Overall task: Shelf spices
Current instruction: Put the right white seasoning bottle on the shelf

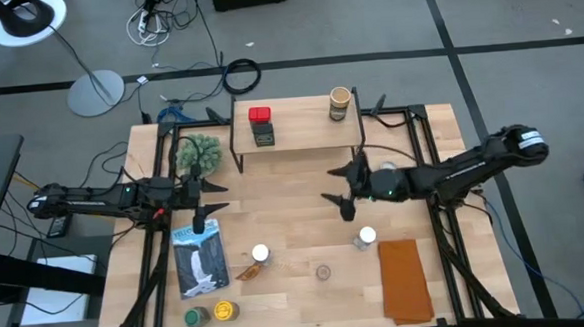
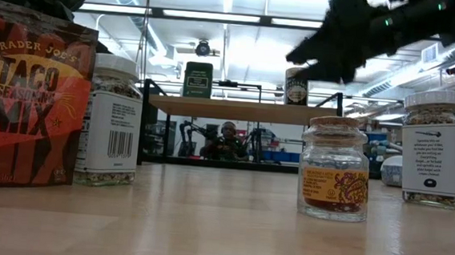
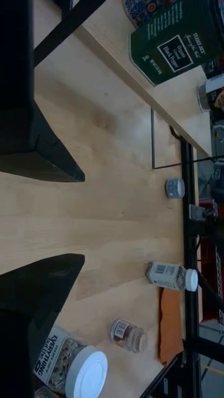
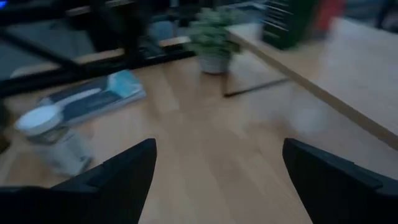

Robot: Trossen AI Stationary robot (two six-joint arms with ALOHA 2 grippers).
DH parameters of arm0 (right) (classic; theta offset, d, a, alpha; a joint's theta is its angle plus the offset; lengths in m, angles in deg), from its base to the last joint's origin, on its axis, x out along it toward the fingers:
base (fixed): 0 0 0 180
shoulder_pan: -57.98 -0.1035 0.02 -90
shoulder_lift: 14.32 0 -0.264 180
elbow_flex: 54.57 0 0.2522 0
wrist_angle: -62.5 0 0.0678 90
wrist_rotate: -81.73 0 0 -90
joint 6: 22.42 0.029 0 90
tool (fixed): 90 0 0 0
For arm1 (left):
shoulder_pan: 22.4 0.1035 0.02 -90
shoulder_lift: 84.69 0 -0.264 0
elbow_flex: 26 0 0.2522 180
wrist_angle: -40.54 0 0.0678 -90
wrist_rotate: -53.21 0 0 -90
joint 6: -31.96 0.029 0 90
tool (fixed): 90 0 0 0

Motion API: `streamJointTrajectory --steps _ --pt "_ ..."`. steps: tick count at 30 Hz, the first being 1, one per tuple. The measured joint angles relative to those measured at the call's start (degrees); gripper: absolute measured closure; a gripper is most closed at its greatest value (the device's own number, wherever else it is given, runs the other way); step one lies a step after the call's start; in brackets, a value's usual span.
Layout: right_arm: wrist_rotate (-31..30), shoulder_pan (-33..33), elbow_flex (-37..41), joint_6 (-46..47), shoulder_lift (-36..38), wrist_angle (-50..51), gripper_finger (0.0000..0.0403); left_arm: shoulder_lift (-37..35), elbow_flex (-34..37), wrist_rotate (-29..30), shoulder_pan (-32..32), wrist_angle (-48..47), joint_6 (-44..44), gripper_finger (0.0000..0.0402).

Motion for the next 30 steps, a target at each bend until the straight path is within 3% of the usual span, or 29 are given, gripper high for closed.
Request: streamJointTrajectory --steps 3,6,12,18,26,30 --pt "0.1 -2.9 -4.8 -6.0 -3.4 2.3 0.0056 0.0 0.0 0.0 0.0 0.2 0.0 0.0198" --pt "0.1 -4.7 -11.3 -9.1 -5.6 11.8 0.0057 0.0 0.0 0.0 0.0 0.3 -0.9 0.0198" --pt "0.2 -5.9 -28.4 0.3 -9.6 44.5 0.0057 0.0 0.0 0.0 0.0 0.4 -1.8 0.0198" --pt "4.6 -9.0 -42.0 -1.8 -14.5 70.9 0.0058 0.0 0.0 0.0 0.0 0.5 -1.8 0.0198" --pt "15.5 -12.5 -45.8 -8.5 -19.2 85.0 0.0058 0.0 0.0 0.0 0.0 0.9 -1.8 0.0198" --pt "16.5 -15.0 -45.8 -11.6 -21.8 87.9 0.0058 0.0 0.0 0.0 0.0 0.9 -1.9 0.0198"
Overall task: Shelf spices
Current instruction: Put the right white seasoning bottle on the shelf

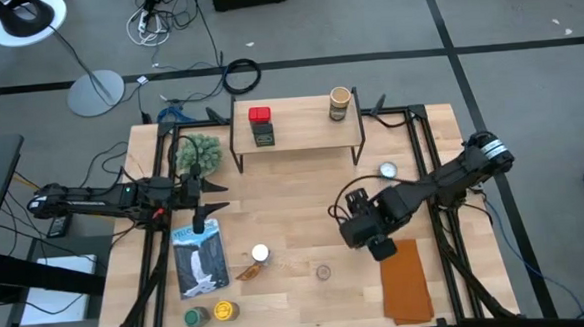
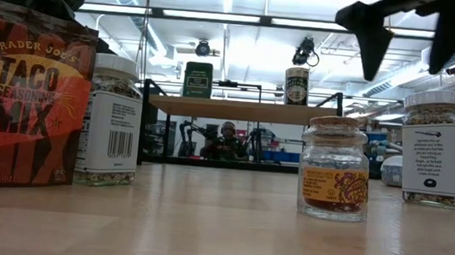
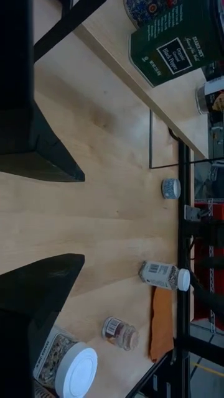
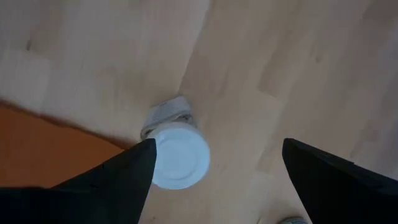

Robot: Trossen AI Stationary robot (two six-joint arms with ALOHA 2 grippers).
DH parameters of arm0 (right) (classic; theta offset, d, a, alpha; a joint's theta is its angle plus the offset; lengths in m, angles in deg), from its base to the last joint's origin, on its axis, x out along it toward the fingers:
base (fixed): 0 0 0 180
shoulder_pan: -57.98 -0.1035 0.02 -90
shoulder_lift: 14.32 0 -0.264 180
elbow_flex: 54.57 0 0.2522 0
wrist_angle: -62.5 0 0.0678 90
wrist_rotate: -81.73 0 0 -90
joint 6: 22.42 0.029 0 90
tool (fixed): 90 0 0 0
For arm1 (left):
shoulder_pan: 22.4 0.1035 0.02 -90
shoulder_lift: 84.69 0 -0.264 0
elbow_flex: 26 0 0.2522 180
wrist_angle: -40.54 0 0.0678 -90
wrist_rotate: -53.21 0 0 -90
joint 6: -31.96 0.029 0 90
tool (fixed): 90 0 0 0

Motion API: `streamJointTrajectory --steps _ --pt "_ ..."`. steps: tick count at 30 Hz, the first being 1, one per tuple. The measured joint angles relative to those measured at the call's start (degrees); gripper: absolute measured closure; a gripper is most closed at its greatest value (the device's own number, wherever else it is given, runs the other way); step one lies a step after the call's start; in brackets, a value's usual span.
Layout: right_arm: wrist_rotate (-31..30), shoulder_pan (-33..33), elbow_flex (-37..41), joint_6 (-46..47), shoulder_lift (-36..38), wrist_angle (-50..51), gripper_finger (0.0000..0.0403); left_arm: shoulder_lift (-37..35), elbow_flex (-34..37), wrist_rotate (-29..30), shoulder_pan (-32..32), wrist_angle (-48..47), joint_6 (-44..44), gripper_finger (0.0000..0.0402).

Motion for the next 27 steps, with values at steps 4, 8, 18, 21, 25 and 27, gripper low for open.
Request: streamJointTrajectory --steps 4,8,18,21,25,27 --pt "0.3 -1.8 0.0 -2.2 -2.0 1.1 0.0058 0.0 0.0 0.0 0.0 0.0 0.0 0.0198" --pt "0.4 -2.6 0.0 -4.8 -4.1 1.6 0.0058 0.0 0.0 0.0 0.0 0.0 0.0 0.0198" --pt "2.2 -3.0 0.4 -11.3 -8.7 2.0 0.0058 0.0 0.0 0.0 0.0 0.0 0.0 0.0198" --pt "2.3 -3.0 1.7 -11.8 -8.7 0.7 0.0068 0.0 0.0 0.0 0.0 0.0 0.0 0.0198" --pt "2.3 -3.0 2.6 -11.8 -8.6 0.5 0.0106 0.0 0.0 0.0 0.0 0.1 0.0 0.0198" --pt "2.3 -3.0 3.6 -11.8 -8.5 -0.1 0.0126 0.0 0.0 0.0 0.0 0.2 0.0 0.0198"
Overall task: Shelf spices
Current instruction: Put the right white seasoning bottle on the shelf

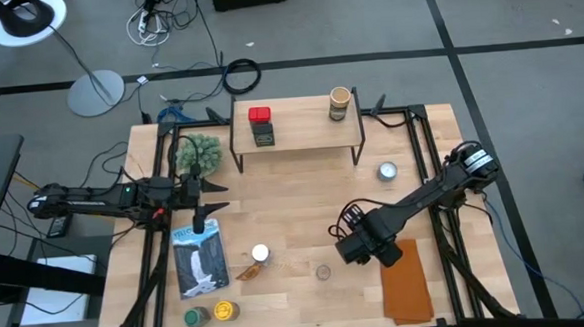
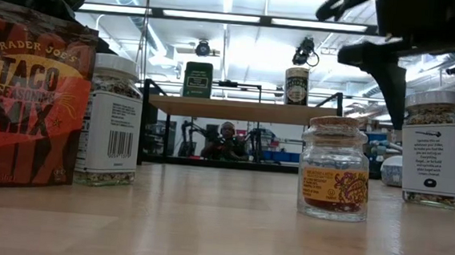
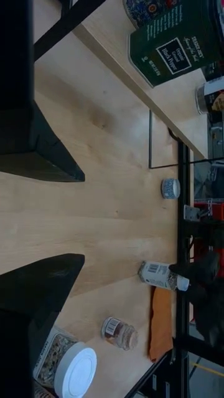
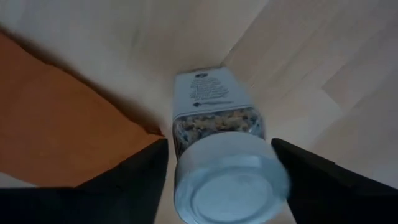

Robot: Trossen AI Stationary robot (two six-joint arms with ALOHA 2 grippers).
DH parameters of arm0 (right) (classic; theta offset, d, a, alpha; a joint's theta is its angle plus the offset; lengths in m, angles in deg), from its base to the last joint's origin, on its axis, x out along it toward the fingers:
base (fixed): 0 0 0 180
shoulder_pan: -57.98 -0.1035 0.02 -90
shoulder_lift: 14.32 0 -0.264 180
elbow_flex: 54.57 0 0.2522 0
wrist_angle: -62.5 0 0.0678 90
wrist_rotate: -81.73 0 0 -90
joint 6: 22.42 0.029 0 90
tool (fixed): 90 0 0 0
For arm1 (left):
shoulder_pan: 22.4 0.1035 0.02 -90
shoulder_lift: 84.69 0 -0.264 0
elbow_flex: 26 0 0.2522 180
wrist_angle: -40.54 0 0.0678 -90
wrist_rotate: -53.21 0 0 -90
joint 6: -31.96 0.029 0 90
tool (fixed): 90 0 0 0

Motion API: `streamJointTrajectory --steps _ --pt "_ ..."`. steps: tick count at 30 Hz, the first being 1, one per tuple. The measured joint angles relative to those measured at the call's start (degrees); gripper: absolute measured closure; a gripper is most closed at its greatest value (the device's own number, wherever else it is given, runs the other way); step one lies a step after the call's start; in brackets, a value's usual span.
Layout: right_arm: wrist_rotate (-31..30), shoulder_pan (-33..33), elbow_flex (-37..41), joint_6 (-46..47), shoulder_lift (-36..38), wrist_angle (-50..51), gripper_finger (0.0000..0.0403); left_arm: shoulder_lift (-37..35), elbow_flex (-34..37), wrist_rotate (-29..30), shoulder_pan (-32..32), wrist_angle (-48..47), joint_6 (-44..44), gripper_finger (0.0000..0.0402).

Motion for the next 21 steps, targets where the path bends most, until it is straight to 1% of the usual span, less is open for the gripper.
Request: streamJointTrajectory --steps 6,8,10,15,21 --pt "0.0 0.0 1.9 0.0 0.0 -1.7 0.0191 0.0 0.0 0.0 0.0 0.0 0.0 0.0198" --pt "0.0 0.0 1.9 0.0 0.4 -3.4 0.0206 0.0 0.0 0.0 0.0 0.0 0.0 0.0198" --pt "0.0 0.0 1.9 0.0 0.7 -4.5 0.0207 0.0 0.0 0.0 0.0 0.0 0.0 0.0198" --pt "-0.5 0.6 0.5 2.2 1.5 -3.6 0.0207 0.0 0.0 0.0 0.0 0.0 0.0 0.0198" --pt "-0.6 4.8 -5.1 4.7 1.6 -0.6 0.0203 0.0 0.0 0.0 0.0 0.1 0.0 0.0198"
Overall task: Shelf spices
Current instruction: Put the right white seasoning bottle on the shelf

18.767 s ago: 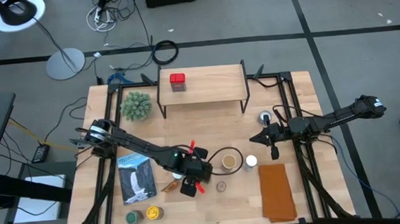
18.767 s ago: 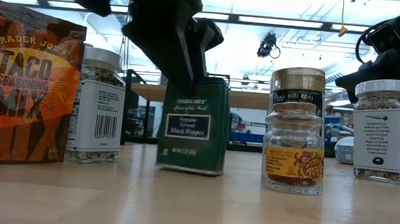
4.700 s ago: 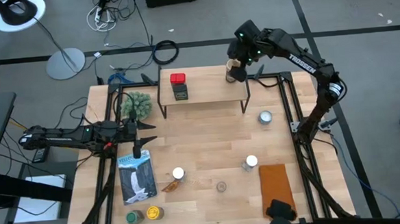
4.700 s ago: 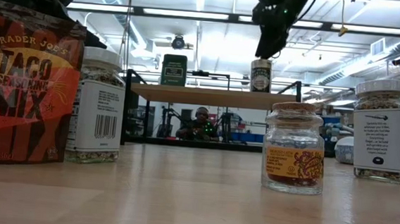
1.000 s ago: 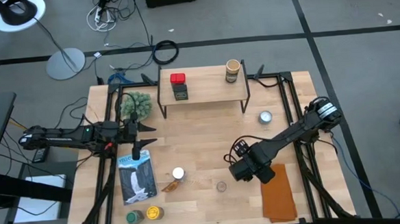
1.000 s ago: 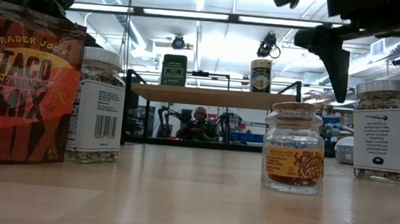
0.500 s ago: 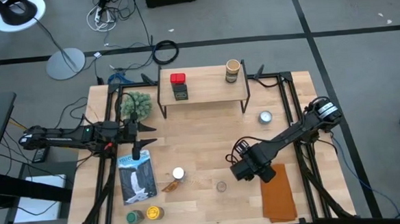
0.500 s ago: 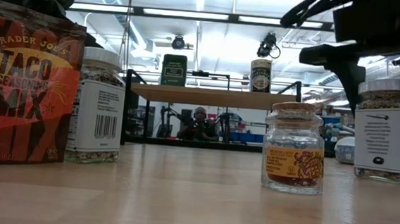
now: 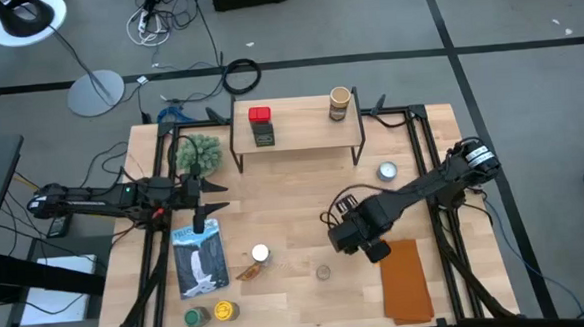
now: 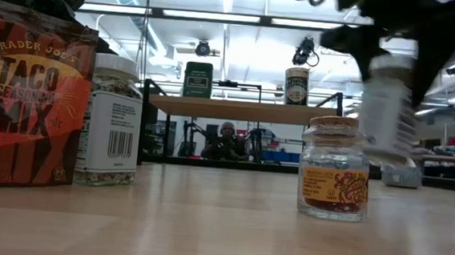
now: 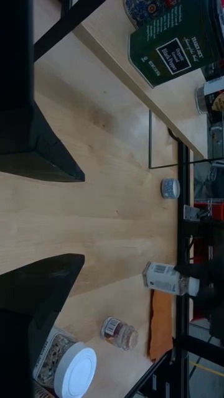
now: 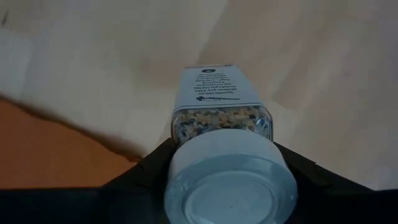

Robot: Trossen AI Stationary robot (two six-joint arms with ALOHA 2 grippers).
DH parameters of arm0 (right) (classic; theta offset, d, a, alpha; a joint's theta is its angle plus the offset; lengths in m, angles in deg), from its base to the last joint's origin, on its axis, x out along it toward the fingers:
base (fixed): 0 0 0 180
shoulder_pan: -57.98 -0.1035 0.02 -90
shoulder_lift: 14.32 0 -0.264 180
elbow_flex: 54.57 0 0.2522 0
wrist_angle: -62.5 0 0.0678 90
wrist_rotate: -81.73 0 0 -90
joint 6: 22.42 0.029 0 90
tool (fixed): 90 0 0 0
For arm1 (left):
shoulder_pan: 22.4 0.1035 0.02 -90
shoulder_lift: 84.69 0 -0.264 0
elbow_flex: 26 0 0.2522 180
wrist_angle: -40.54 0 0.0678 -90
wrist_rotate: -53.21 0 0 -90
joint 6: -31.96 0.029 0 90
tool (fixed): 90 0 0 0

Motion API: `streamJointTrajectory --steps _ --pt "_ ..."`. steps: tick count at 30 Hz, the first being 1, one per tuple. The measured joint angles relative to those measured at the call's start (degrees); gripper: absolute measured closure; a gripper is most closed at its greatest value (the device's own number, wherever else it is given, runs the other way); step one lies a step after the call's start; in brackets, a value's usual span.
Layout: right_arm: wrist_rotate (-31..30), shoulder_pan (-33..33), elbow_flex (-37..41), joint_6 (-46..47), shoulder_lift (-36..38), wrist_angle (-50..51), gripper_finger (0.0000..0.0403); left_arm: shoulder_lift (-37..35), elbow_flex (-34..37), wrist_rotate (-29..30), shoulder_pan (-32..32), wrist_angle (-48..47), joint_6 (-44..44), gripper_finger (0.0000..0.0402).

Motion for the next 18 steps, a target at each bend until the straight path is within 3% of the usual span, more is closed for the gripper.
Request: streamJointTrajectory --steps 12,18 --pt "-3.3 16.8 -19.5 3.3 0.1 10.9 0.0201 0.0 0.0 0.0 0.0 0.0 0.0 0.0198" --pt "-3.1 27.3 -25.2 3.6 0.1 11.7 0.0202 0.0 0.0 0.0 0.0 0.0 0.3 0.0198"
